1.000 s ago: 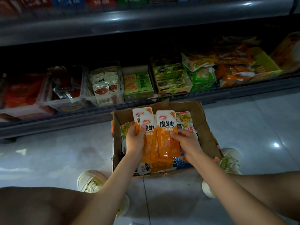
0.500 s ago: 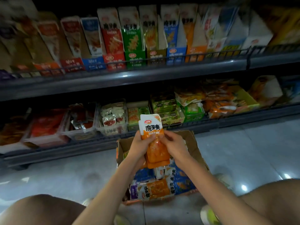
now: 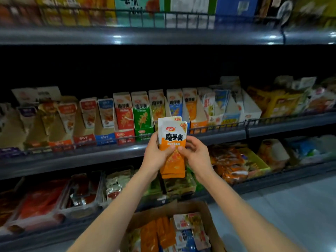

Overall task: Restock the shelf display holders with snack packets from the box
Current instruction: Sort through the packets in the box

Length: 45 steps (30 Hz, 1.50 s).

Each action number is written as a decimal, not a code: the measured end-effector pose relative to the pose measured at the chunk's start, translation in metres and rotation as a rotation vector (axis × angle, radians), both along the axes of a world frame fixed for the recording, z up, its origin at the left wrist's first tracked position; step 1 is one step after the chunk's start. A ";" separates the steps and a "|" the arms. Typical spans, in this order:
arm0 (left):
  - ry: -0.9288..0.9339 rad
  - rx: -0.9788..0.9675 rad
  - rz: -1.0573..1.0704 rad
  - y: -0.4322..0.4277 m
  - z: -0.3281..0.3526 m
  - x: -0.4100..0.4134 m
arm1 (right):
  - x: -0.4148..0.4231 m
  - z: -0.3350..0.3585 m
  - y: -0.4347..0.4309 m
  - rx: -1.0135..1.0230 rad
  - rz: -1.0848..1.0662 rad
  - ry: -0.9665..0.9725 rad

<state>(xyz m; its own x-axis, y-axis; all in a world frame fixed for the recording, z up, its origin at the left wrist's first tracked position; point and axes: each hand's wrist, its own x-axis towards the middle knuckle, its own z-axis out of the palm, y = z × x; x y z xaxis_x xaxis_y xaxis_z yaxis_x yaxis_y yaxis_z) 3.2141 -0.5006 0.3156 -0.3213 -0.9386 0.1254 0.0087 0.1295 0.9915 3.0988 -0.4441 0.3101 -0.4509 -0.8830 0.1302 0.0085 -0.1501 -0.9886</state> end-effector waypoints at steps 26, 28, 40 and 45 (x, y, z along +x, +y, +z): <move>-0.226 -0.387 0.060 -0.171 0.024 -0.178 | -0.179 0.019 -0.169 -0.130 -0.171 0.209; -0.374 -0.506 0.159 -0.175 0.020 -0.182 | -0.185 0.015 -0.173 -0.113 -0.203 0.259; -0.938 -0.689 0.376 -0.199 0.029 -0.187 | -0.200 0.010 -0.203 0.099 -0.515 1.018; -0.597 -0.721 0.295 -0.213 0.038 -0.186 | -0.205 0.015 -0.207 0.151 -0.549 1.043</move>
